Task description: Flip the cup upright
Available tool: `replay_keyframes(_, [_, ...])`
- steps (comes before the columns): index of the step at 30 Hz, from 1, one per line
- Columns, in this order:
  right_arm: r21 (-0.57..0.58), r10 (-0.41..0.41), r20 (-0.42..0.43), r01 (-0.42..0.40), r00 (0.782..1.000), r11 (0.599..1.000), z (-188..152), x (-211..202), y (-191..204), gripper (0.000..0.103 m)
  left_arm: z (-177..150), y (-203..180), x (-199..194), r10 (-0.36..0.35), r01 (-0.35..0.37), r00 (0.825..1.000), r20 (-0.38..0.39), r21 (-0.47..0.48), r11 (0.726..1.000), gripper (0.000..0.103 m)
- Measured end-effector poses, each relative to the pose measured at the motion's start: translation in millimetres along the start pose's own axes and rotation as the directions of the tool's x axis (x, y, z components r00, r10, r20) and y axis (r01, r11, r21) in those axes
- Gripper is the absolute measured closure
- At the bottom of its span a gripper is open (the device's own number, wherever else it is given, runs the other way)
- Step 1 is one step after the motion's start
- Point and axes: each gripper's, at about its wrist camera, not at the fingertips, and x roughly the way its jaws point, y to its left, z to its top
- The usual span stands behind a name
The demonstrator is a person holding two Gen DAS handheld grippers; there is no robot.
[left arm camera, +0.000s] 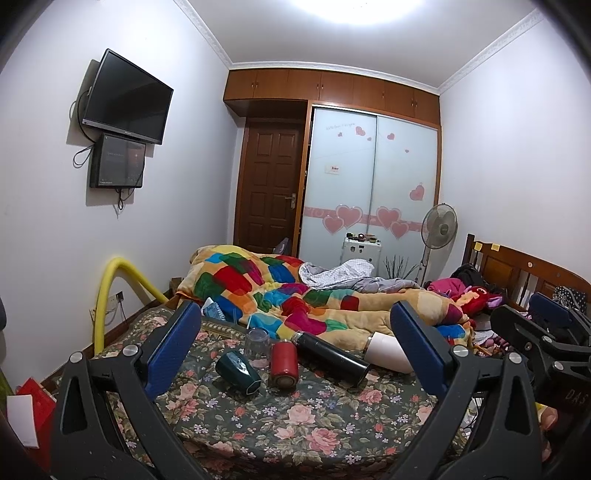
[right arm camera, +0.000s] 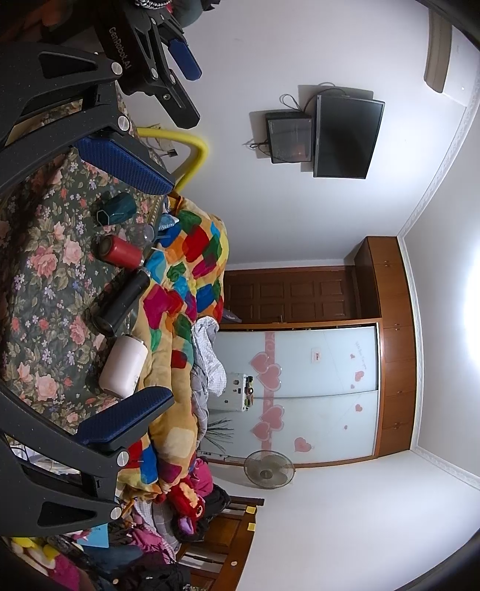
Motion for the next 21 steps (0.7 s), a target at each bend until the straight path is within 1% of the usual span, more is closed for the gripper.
replay_keyframes(21, [0.0, 0.001, 0.002, -0.001, 1.0, 1.0, 1.2, -1.9, -0.6, 0.0, 5.0, 0.4, -0.6, 0.0, 0.0, 1.0, 0.005, 0.001, 1.0, 0.0])
